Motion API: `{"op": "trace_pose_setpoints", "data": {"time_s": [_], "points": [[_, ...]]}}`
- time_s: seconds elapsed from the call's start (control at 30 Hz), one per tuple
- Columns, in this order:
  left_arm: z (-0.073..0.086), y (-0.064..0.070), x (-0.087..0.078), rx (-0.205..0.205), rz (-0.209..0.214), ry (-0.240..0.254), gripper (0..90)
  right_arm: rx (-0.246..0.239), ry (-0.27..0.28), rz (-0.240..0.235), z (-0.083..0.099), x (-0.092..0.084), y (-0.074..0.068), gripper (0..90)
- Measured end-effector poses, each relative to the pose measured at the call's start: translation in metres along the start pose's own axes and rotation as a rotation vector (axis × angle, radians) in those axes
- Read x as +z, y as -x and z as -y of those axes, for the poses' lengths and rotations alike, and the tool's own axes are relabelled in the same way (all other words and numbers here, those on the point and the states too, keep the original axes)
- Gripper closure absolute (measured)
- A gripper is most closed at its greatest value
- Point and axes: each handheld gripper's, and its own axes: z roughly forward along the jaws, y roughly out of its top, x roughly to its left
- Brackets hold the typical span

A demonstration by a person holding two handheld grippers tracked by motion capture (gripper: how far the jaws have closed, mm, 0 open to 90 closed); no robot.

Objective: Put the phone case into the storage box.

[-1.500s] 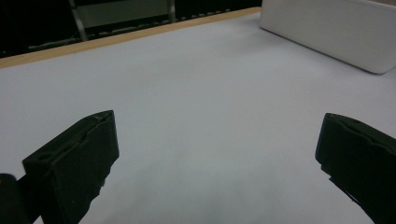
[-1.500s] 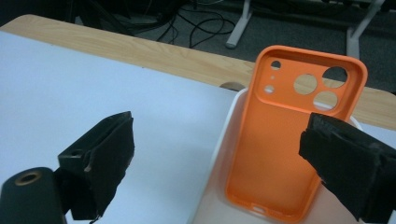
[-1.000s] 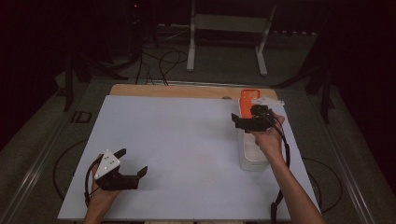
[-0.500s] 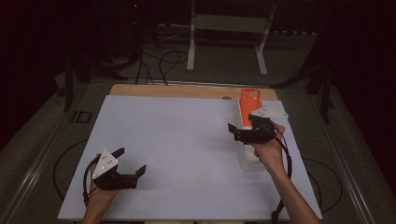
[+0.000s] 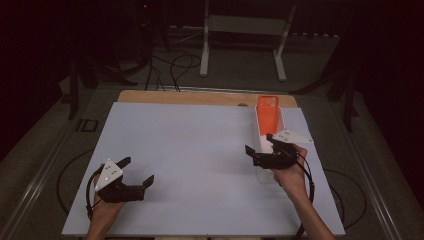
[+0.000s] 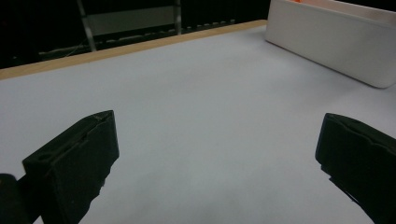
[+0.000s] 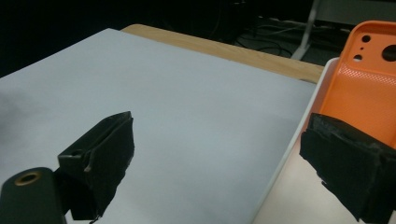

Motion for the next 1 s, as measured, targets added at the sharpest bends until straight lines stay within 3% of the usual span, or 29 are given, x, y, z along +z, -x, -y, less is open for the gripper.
{"op": "trace_pose_setpoints", "data": {"time_s": [0.33, 0.7, 1.0], "points": [[-0.001, 0.0, -0.001, 0.009, 0.004, 0.009, 0.3, -0.05, 0.085, -0.039, 0.029, -0.016, -0.013, 9.0], [-0.002, 0.001, -0.002, 0.013, 0.005, 0.026, 0.3, -0.069, 0.167, -0.057, 0.053, -0.023, -0.024, 9.1], [-0.001, 0.001, -0.001, 0.019, 0.002, 0.023, 0.2, -0.072, 0.168, -0.062, 0.068, -0.027, -0.027, 9.1]]}}
